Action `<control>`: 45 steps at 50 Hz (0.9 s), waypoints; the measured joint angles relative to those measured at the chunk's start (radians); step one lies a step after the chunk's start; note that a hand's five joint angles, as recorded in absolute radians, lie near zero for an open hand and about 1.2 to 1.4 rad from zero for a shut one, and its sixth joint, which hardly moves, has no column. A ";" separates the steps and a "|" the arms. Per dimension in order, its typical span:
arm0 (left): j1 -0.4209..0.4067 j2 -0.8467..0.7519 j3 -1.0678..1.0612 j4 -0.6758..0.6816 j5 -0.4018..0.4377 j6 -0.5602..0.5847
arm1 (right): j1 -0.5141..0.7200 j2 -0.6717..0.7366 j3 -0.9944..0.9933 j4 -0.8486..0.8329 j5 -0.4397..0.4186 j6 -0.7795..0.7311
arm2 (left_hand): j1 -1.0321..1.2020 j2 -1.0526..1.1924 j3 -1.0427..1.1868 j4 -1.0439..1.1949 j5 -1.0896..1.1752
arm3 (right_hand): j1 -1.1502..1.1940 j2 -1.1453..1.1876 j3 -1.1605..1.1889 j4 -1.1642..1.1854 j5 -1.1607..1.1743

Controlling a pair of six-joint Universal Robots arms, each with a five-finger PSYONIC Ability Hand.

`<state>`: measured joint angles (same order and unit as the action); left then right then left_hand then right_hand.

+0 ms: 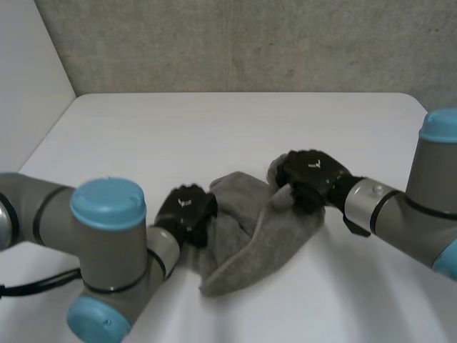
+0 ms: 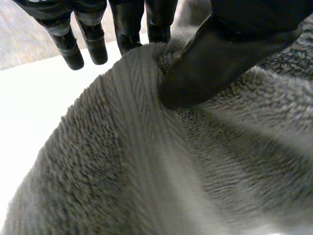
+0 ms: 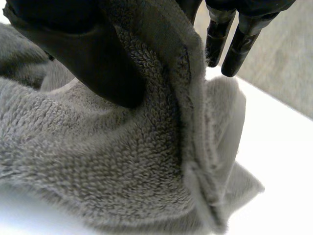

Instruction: Fold the towel.

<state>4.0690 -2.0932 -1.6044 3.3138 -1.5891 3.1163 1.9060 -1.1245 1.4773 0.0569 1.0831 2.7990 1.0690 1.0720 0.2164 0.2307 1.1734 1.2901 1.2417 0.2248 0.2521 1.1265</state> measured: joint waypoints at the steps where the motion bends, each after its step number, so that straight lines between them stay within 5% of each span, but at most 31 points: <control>1: 0.005 0.003 0.011 0.001 0.002 0.002 | 0.000 0.001 -0.011 0.000 -0.009 -0.002 | 0.000 0.000 0.000 0.000 0.001 | 0.000 0.000 0.000 0.000 0.000; 10: 0.141 0.035 0.282 -0.006 0.035 0.071 | -0.004 0.042 -0.372 -0.011 -0.035 -0.048 | 0.000 0.000 0.000 0.000 0.012 | 0.000 0.001 0.000 0.000 0.000; 17: 0.209 0.165 0.469 -0.004 0.045 0.088 | -0.022 -0.070 -0.542 -0.228 0.022 0.068 | 0.000 0.000 0.000 0.000 0.012 | 0.000 0.011 0.000 0.000 0.000; 22: 0.226 0.246 0.444 -0.002 0.051 0.070 | -0.067 -0.169 -0.420 -0.387 -0.024 0.226 | 0.000 0.000 0.000 0.000 0.019 | 0.000 0.011 0.000 0.000 0.000; 28: 0.229 0.260 0.269 -0.001 0.077 0.058 | -0.133 -0.227 -0.131 -0.476 -0.203 0.292 | 0.000 0.000 0.000 0.000 0.021 | 0.001 0.011 0.000 0.000 0.001; 34: 0.229 0.201 0.056 0.009 0.090 0.064 | -0.182 -0.205 0.149 -0.479 -0.342 0.117 | 0.000 0.000 0.000 0.000 0.021 | 0.001 0.011 0.000 0.000 0.001; 39: 0.229 0.129 -0.035 0.019 0.087 0.085 | -0.217 -0.157 0.266 -0.453 -0.363 -0.054 | 0.000 0.000 0.000 0.000 0.022 | 0.003 0.011 0.000 0.000 0.001; 45: 0.248 0.055 -0.056 0.016 0.077 0.139 | -0.244 -0.105 0.281 -0.338 -0.341 -0.192 | 0.012 0.009 0.000 0.000 -0.127 | -0.489 -0.460 0.000 0.000 -0.490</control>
<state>4.3169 -2.0382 -1.6604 3.3295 -1.5123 3.2551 1.6615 -1.2291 1.7582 -0.2814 0.7417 2.6071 1.0810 1.0809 0.2164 0.2307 1.0463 0.8014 0.7816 0.2248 0.2521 0.6361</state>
